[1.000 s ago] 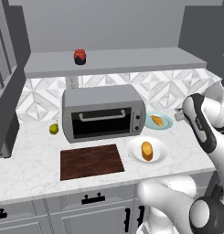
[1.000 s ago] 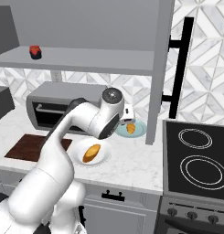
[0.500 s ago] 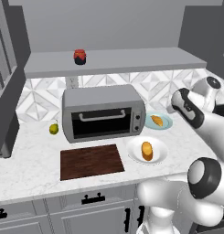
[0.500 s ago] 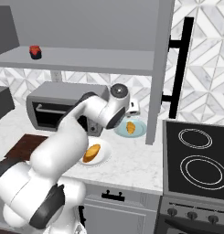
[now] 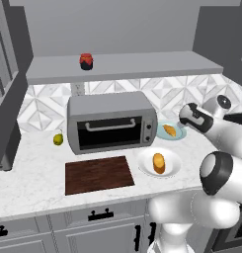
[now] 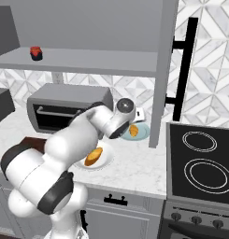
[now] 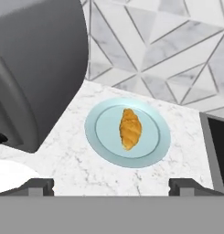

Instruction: From the different types of pastries on the counter, select a croissant and place it on the cutting board. Then retrieve a jar of jam from the cabinet and place it alongside the croissant on the cutting board.

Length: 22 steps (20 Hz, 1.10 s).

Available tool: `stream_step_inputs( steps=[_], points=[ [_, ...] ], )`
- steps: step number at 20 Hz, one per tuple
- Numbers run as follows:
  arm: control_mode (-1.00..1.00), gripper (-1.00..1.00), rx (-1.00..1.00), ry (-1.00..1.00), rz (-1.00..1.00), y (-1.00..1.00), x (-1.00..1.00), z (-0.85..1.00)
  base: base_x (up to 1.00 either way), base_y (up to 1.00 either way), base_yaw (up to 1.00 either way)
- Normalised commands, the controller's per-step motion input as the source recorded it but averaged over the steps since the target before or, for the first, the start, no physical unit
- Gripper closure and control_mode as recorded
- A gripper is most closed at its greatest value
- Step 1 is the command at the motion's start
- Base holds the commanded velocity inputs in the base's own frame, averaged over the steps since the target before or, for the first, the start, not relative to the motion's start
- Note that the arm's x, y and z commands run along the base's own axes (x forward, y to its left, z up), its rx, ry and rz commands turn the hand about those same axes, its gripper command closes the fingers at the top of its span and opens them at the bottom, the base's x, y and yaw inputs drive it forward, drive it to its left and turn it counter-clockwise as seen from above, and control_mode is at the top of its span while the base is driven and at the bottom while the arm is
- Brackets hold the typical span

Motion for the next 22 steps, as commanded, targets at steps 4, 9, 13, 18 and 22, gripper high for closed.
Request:
stream_step_inputs(
  steps=[4, 9, 13, 18, 22],
  points=[
    [-1.0, -1.0, 0.01, 0.04, 0.0, 0.0, 0.42, -0.02, 0.0, 0.0, 0.0],
    [-1.0, -1.0, 0.0, 0.32, 0.0, 0.0, 0.6, 0.0, 0.0, 0.0, 0.0],
    [-1.0, -1.0, 0.0, 0.09, 0.0, 0.0, 0.09, 0.0, 0.0, 0.0, 0.0],
    [-1.0, -1.0, 0.0, 0.0, 0.02, -0.09, 0.2, -0.17, 0.0, 0.0, 0.0],
    [-1.0, -1.0, 0.0, 0.0, 0.03, -0.1, 0.36, -0.29, 0.0, 0.0, 0.0]
  ],
)
